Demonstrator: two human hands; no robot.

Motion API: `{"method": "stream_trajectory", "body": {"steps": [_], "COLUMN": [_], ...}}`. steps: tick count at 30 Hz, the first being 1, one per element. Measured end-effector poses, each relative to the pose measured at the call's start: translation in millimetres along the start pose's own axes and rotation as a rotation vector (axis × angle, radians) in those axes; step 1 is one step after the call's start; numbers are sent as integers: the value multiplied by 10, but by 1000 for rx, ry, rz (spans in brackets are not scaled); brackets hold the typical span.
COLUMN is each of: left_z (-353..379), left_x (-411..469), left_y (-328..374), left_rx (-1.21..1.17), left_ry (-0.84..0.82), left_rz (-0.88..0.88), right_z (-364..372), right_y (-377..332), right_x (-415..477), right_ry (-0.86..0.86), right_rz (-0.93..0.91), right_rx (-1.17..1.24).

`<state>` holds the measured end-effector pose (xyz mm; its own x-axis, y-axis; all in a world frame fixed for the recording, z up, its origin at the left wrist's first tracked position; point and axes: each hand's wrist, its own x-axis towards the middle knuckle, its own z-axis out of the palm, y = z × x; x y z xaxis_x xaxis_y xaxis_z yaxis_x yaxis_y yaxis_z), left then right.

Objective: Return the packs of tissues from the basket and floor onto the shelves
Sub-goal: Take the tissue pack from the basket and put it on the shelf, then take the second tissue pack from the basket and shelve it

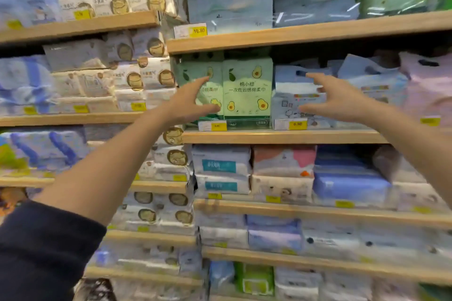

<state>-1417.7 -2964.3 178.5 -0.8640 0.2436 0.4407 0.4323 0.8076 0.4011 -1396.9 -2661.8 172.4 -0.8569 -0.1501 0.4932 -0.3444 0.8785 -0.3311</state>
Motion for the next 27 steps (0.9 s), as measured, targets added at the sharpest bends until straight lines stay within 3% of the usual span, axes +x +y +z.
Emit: {"method": "stream_trajectory", "body": {"steps": [17,27], "left_z": [2050,3200], "left_x": [-2046,-2566], "left_y": [-493,-542], "left_rx": [-193,-262], "left_ry": [-476,-737], "left_rz": [-168,-288], "right_z": [1338,2067], "right_y": [702,1301], "right_x": [-2574,-3370], "right_ry": [-319,-558], "right_rz": [417,565], "right_rx": [269,379]}}
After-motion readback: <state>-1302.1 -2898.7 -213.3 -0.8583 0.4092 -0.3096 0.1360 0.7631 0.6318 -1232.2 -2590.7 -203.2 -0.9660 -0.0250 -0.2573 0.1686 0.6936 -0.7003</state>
